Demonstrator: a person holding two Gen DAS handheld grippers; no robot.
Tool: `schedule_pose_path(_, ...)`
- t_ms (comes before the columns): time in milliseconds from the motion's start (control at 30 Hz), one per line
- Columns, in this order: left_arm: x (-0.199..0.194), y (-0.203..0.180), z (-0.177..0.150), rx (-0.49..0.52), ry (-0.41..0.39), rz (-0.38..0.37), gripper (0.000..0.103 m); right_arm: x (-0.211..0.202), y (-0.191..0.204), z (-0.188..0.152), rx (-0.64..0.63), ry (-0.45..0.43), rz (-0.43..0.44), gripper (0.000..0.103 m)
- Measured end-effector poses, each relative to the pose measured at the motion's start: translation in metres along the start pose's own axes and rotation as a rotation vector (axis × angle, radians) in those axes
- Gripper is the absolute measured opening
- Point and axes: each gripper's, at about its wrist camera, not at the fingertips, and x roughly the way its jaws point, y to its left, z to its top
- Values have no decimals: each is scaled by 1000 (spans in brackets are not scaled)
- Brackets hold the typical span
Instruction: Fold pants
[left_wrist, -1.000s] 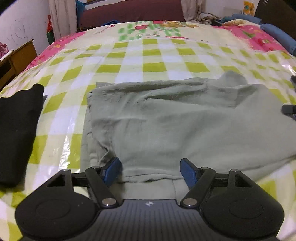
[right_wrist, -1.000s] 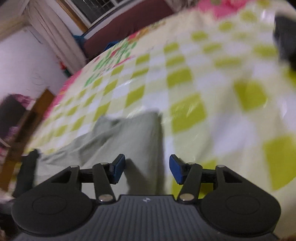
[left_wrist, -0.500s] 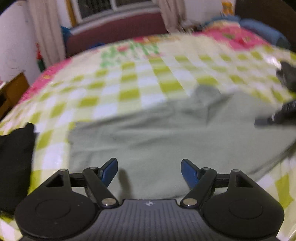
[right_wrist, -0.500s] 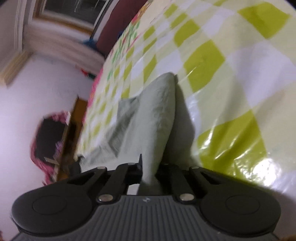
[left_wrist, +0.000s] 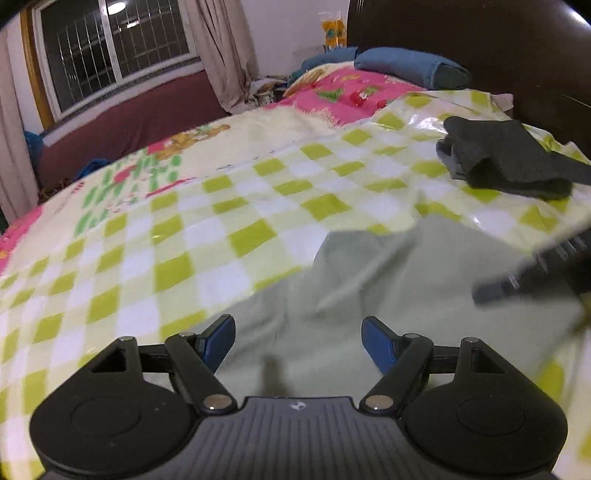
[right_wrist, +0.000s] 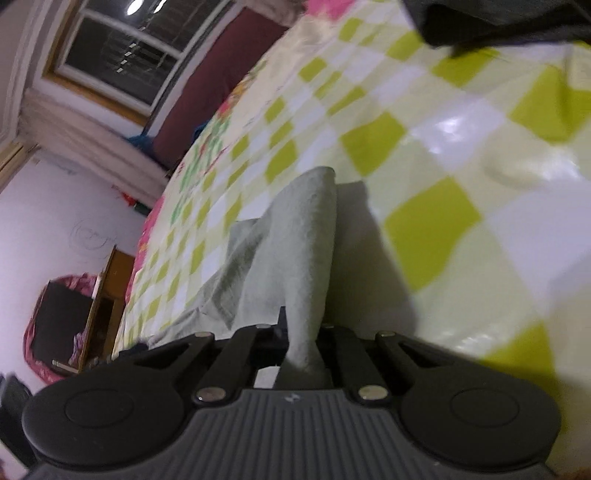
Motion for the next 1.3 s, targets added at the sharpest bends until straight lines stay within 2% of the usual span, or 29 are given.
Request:
schedule_pose_path(100, 44, -13, 11, 78, 91, 68, 88, 0, -5, -2, 21, -12, 4, 4)
schedule_pose_path(167, 66, -14, 13, 126, 111, 123, 88, -3, -3, -3, 4, -16, 5, 4)
schedule_pose_path(300, 78, 14, 25, 10, 94, 243, 88, -10, -7, -7, 9, -15, 11, 4)
schedule_pose_path(400, 61, 34, 22, -34, 62, 303, 88, -8, -8, -7, 14, -20, 11, 4)
schedule_pose_path(533, 13, 40, -13, -43, 13, 278, 88, -7, -6, -7, 8, -30, -1, 4)
schedule_pose_path(667, -15, 35, -47, -53, -45, 246, 88, -12, 5, -11, -18, -35, -47, 5)
schedule_pose_path(833, -10, 18, -56, 23, -154, 318, 88, -19, 41, -18, -89, -37, -100, 5)
schedule_pose_path(967, 7, 14, -62, -10, -122, 232, 88, -23, 76, -21, -142, -44, -122, 5)
schedule_pose_path(1133, 4, -3, -68, 84, -156, 219, 88, -14, 120, -20, -228, -40, -156, 5)
schedule_pose_path(1200, 9, -9, -70, 138, -91, 176, 89, -8, 137, -19, -265, -33, -162, 5)
schedule_pose_path(1300, 1, -7, -74, 162, -89, 176, 89, 11, 169, -18, -349, -14, -183, 5)
